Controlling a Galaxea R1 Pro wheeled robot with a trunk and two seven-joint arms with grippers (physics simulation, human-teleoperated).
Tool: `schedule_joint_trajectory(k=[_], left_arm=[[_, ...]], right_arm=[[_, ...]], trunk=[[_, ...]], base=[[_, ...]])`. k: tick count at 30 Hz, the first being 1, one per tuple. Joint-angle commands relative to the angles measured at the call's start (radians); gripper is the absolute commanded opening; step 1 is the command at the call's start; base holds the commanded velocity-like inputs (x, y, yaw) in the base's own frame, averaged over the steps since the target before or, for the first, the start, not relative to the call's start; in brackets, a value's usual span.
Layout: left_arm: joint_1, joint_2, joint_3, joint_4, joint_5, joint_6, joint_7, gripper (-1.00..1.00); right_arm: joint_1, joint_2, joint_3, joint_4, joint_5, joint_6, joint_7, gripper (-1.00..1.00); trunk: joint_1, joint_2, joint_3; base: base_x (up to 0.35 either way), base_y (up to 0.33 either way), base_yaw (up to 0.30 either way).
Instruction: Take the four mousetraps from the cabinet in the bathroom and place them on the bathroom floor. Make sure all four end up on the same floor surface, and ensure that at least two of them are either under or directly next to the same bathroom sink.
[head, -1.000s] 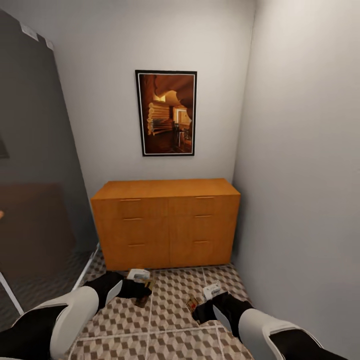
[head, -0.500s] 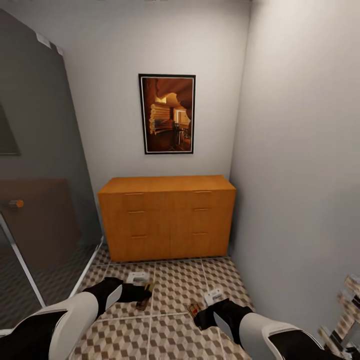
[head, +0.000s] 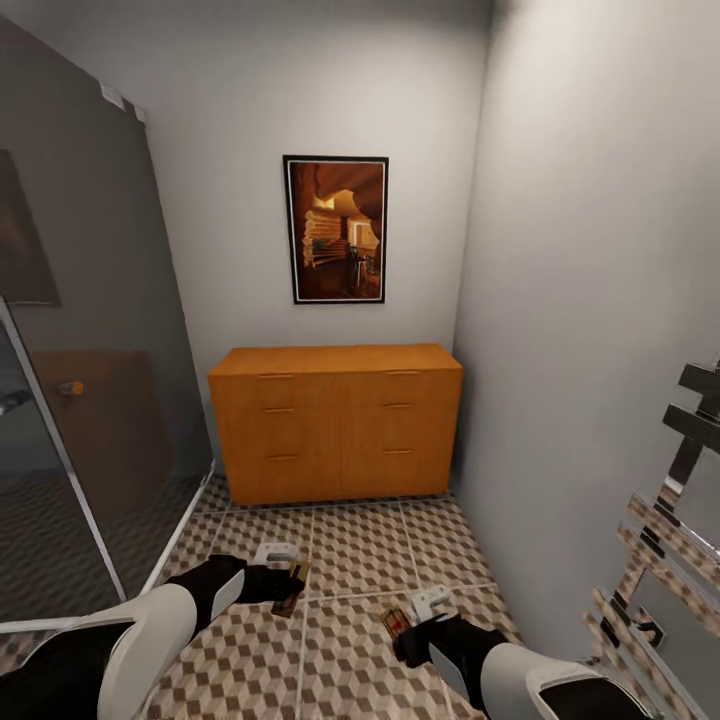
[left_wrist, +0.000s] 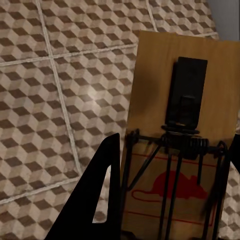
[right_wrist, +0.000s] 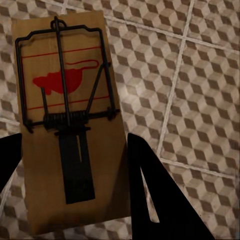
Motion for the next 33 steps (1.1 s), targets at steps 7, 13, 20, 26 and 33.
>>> schedule_joint_trajectory(k=[7, 13, 20, 26, 33], left_arm=[[-0.001, 0.001, 0.009, 0.000, -0.012, -0.006, -0.002, -1.00], [0.000, 0.009, 0.009, 0.000, -0.012, -0.007, 0.000, -1.00], [0.000, 0.014, 0.009, 0.000, -0.012, -0.008, 0.001, -1.00], [0.000, 0.014, 0.009, 0.000, -0.012, -0.008, 0.002, -1.00], [-0.001, 0.015, 0.009, 0.000, -0.012, -0.005, 0.003, -1.00]], right_arm=[[0.000, 0.000, 0.007, 0.003, -0.002, -0.059, -0.038, -1.00], [0.004, 0.000, 0.007, 0.003, -0.003, -0.045, -0.037, -1.00], [0.005, 0.000, 0.007, 0.003, -0.003, -0.042, -0.038, -1.00], [0.005, 0.000, 0.007, 0.003, -0.002, -0.040, -0.039, -1.00], [0.005, 0.000, 0.007, 0.003, -0.002, -0.041, -0.039, -1.00]], trunk=[[-0.001, -0.001, -0.001], [-0.001, -0.001, -0.001], [-0.001, -0.001, -0.001], [-0.001, -0.001, -0.001], [-0.001, -0.001, -0.001]], base=[[-0.344, 0.000, 0.000], [-0.344, 0.000, 0.000], [-0.307, 0.000, 0.106], [-0.033, 0.000, 0.290], [-0.002, 0.000, 0.299]])
